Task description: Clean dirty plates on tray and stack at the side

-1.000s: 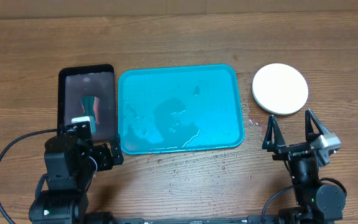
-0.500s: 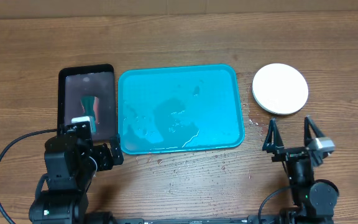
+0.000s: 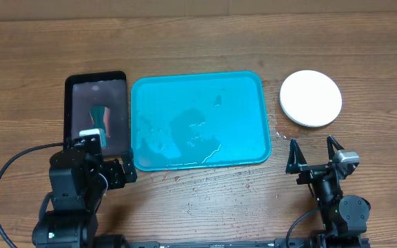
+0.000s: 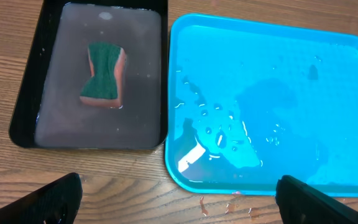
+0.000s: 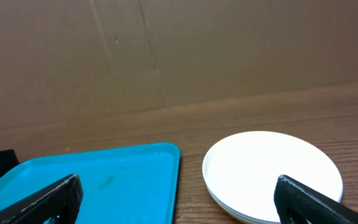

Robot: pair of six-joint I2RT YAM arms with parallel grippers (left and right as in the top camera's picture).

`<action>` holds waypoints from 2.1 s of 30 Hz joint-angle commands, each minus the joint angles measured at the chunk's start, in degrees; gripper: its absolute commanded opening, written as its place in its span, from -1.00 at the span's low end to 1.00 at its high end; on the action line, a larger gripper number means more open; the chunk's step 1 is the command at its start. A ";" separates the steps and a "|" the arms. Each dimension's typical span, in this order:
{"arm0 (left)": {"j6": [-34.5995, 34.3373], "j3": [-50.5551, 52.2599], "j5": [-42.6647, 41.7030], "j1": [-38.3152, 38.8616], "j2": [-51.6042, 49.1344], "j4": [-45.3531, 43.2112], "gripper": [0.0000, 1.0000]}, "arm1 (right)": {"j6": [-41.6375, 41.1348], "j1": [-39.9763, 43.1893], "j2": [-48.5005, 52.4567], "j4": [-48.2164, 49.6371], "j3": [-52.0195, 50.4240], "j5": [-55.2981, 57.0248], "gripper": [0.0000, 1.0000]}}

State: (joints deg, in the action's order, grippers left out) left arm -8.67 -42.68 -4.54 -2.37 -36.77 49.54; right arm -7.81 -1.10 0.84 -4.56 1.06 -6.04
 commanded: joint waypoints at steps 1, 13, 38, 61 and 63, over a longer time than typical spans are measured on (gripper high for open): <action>-0.57 0.20 -0.39 -0.07 0.07 -0.09 1.00 | 0.39 0.22 -0.50 0.33 -0.61 -0.44 1.00; -0.55 0.20 -0.37 -0.07 0.07 -0.09 1.00 | 0.39 0.22 -0.50 0.33 -0.61 -0.44 1.00; -0.35 16.04 -3.23 0.15 14.73 -23.28 0.99 | 0.39 0.22 -0.50 0.33 -0.61 -0.44 1.00; 8.24 42.40 -5.64 0.22 36.61 -53.57 0.99 | 0.39 0.22 -0.50 0.33 -0.61 -0.44 1.00; 7.54 42.40 -5.66 0.22 36.61 -49.35 0.99 | 0.39 0.22 -0.50 0.33 -0.61 -0.44 1.00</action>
State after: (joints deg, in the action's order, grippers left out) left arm -2.74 -0.58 -9.47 -2.33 -0.86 -2.66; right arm -7.64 -1.13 0.84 -4.54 1.06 -6.17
